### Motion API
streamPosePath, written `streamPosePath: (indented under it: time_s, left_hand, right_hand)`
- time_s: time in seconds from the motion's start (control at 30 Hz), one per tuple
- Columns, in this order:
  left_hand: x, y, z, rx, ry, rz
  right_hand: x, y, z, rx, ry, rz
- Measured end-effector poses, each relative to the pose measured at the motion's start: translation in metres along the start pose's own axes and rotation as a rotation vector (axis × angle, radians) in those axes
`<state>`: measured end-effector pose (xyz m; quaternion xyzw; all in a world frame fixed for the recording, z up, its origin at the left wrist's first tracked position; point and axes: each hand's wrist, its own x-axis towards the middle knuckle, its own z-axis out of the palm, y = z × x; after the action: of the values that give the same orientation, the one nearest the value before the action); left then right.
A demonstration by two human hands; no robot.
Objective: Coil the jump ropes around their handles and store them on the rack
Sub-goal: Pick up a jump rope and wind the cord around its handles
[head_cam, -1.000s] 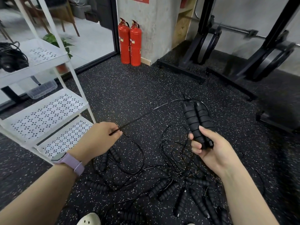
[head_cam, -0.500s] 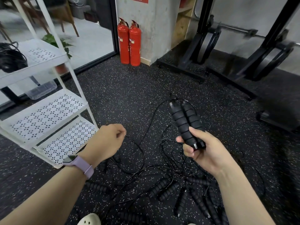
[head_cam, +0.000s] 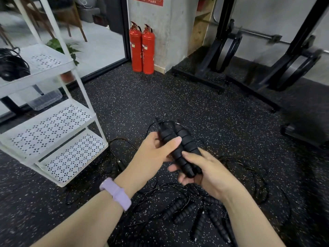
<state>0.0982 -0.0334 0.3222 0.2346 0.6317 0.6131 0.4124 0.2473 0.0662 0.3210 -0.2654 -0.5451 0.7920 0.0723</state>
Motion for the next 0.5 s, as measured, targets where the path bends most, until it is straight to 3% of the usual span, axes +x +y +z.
streamPosePath:
  time_s: [0.1,0.27,0.4,0.5]
  left_hand:
    - [0.001,-0.001,0.000,-0.056,0.086,-0.016]
    - [0.008,0.009,-0.027,0.045,0.044,-0.187]
    - [0.010,0.015,-0.068,0.486,-0.101,-0.251]
    - [0.006,0.017,-0.081,0.768,-0.148,-0.165]
  right_hand:
    - [0.000,0.005,0.009,-0.093,-0.051,0.074]
    - [-0.006,-0.001,-0.010,-0.254,0.164,0.089]
    - [-0.022,-0.014,-0.036,-0.581,0.352,-0.008]
    - [-0.028,-0.018,-0.040,-0.567,0.470,-0.130]
